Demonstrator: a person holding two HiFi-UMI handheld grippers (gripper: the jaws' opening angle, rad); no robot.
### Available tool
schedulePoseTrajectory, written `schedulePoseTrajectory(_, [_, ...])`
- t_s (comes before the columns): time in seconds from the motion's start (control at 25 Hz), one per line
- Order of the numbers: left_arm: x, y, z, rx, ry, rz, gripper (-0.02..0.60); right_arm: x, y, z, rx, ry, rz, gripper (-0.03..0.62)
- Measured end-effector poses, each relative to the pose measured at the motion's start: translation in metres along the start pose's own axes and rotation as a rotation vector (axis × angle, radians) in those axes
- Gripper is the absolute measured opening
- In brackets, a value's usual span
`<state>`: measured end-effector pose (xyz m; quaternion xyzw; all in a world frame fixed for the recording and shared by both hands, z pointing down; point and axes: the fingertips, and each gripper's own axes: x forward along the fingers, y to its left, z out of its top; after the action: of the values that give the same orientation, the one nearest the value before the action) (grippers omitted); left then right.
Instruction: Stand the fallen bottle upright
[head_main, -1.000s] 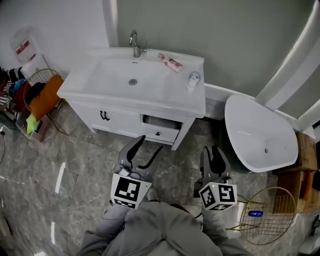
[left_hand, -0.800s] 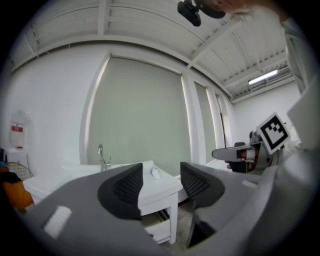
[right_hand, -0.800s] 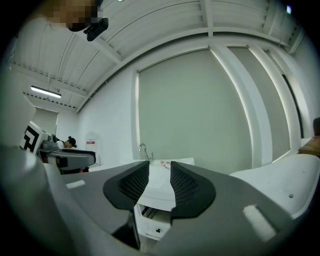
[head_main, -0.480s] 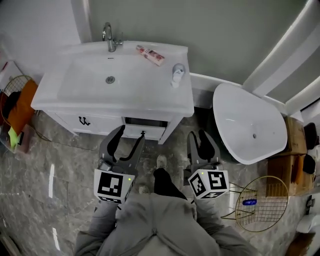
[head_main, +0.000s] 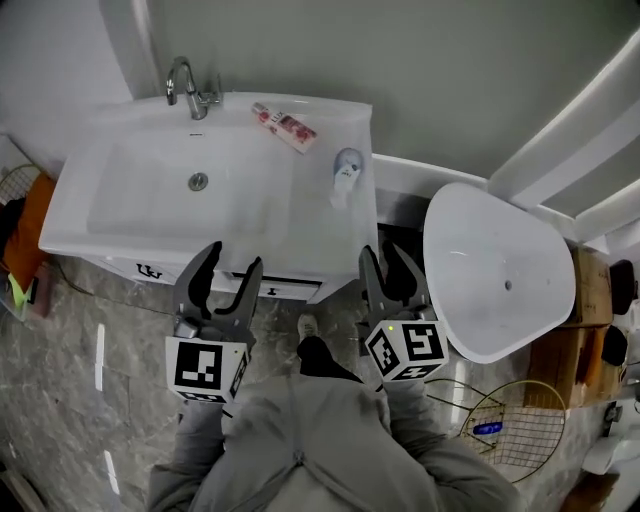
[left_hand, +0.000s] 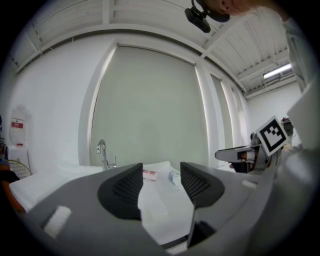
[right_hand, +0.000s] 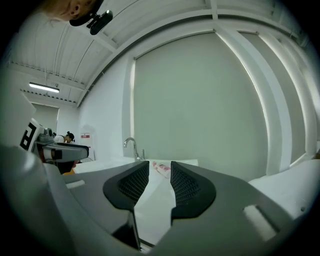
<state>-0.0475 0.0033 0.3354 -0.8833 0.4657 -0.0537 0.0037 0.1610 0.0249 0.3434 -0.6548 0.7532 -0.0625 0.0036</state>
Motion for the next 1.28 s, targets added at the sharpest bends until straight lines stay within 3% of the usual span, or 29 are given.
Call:
schedulePoseTrajectory(0.16, [0.054, 0.009, 0.008, -0.003, 0.001, 0.025, 0.267, 0.055, -0.031, -0.008, -0.047, 0.062, 0.044, 0.133])
schedulePoseTrajectory(0.32, [0.1, 0.014, 0.013, 0.002, 0.008, 0.043, 0.267, 0.102, -0.056, -0.028, -0.187, 0.144, 0.103, 0.133])
schedulePoseTrajectory(0.76, [0.16, 0.04, 0.0, -0.022, 0.077, 0.095, 0.267, 0.191, -0.083, -0.105, -0.875, 0.386, 0.346, 0.137])
schedulePoseTrajectory(1.28, [0.193, 0.085, -0.01, -0.06, 0.082, 0.082, 0.267, 0.205, -0.079, -0.158, -1.587, 0.548, 0.777, 0.231])
